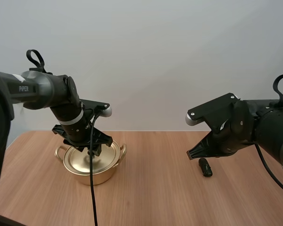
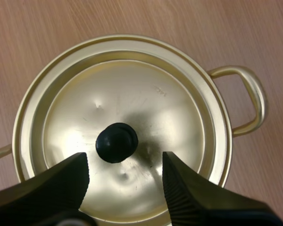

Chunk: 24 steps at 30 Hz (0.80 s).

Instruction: Open the pot, put the car inside, and close it

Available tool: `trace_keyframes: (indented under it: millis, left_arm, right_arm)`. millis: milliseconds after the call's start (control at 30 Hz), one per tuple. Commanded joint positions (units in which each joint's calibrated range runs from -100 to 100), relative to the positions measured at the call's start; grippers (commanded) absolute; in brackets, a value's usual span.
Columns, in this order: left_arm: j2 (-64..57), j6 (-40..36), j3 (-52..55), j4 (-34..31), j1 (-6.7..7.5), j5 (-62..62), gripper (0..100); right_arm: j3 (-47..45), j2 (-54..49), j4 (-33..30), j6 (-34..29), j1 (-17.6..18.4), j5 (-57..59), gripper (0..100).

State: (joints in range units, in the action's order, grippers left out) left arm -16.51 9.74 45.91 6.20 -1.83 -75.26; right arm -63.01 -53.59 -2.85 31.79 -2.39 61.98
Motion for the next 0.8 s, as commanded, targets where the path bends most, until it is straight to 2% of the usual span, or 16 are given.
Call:
trace_keyframes:
  millis: [0, 767]
  left_arm:
    - [0.05, 0.00, -0.02, -0.03, -0.02, -0.18, 77]
    - [1.16, 0.87, -0.02, 0.31, -0.02, 3.03, 76]
  right_arm:
    - [-0.03, 0.01, -0.01, -0.05, -0.01, 0.04, 0]
    - [-0.03, 0.01, -0.01, -0.05, -0.01, 0.04, 0]
